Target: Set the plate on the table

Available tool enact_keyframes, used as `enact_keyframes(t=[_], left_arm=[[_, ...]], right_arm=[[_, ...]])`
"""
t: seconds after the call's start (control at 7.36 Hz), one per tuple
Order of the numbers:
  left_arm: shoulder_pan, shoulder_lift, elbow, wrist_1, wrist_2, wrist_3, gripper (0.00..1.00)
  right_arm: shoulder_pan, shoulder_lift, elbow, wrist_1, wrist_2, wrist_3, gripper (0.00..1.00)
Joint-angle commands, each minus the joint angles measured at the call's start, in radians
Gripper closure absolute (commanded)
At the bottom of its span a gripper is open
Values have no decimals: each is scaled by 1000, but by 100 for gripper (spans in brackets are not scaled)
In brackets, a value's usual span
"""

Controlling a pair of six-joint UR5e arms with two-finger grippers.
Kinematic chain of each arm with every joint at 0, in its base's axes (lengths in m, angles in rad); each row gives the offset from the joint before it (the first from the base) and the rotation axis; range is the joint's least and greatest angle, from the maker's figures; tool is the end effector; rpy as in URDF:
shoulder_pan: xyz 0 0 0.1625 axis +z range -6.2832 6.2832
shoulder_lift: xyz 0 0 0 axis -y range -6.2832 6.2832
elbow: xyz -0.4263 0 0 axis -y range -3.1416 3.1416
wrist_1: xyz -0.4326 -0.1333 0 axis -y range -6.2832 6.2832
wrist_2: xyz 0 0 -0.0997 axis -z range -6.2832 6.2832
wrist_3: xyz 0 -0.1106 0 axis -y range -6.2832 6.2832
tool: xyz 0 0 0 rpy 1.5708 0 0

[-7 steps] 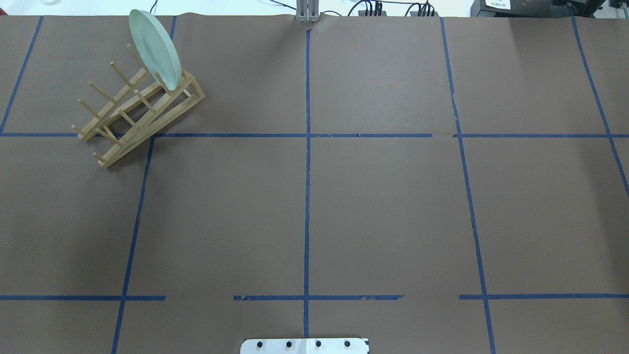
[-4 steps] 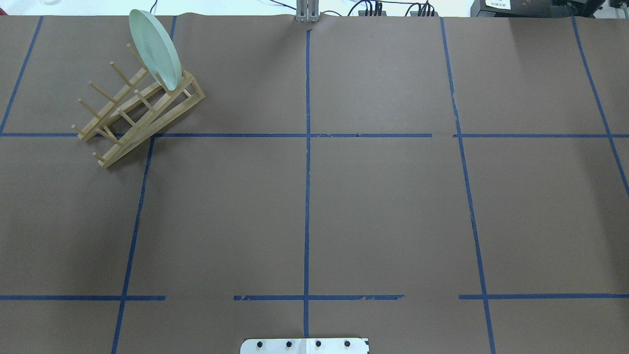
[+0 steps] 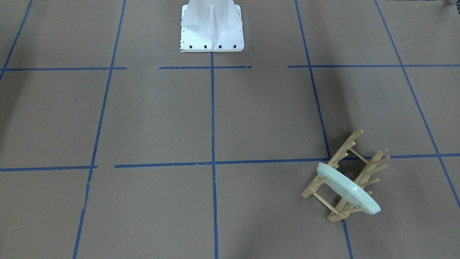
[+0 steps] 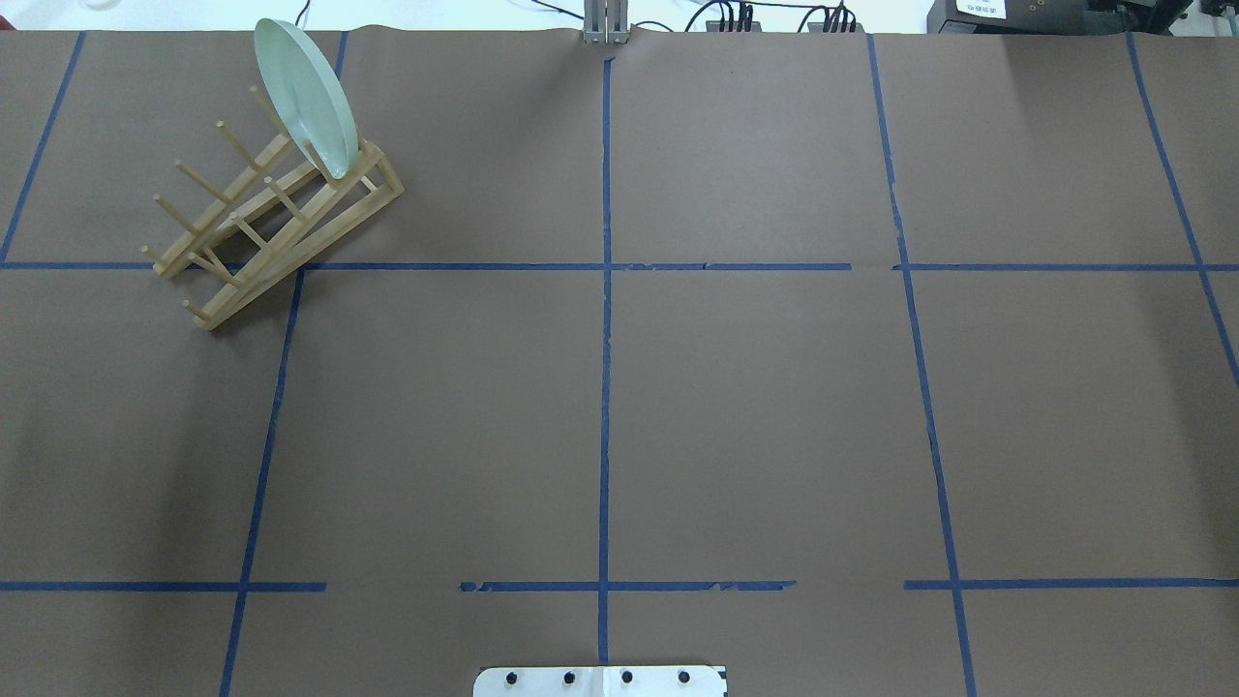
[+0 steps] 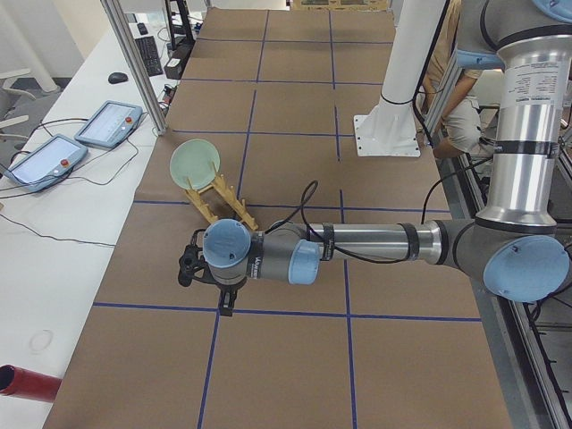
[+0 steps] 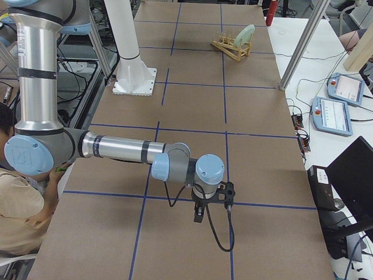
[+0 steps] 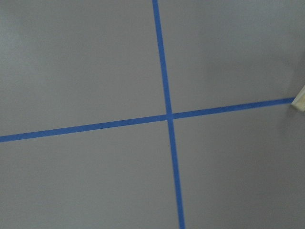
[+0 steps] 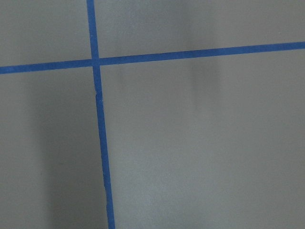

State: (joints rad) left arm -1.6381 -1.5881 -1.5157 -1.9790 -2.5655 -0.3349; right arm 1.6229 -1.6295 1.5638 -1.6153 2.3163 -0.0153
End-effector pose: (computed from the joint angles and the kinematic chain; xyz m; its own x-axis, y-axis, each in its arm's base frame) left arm -0.0777 -0.5504 0.6252 0.5120 -0.0542 -0.8573 0.2446 0.9659 0.0850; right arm 0.0841 -0.4931 0.7082 0.7306 0.0976 0.6758 -0.0406 0.9942 -0.0996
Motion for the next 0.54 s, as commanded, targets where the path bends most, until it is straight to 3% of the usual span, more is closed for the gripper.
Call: enact_keyframes(t=[0.0, 0.14, 0.41], left_arm=[[32, -15, 76, -522, -19, -559, 0], [59, -53, 84, -644, 26, -749, 0], [281, -220, 88, -702, 265, -1029, 0]], right_arm=[[0, -1, -1, 0, 0, 0, 0], [0, 0, 1, 0, 0, 0, 0], [0, -1, 1, 0, 0, 0, 0]])
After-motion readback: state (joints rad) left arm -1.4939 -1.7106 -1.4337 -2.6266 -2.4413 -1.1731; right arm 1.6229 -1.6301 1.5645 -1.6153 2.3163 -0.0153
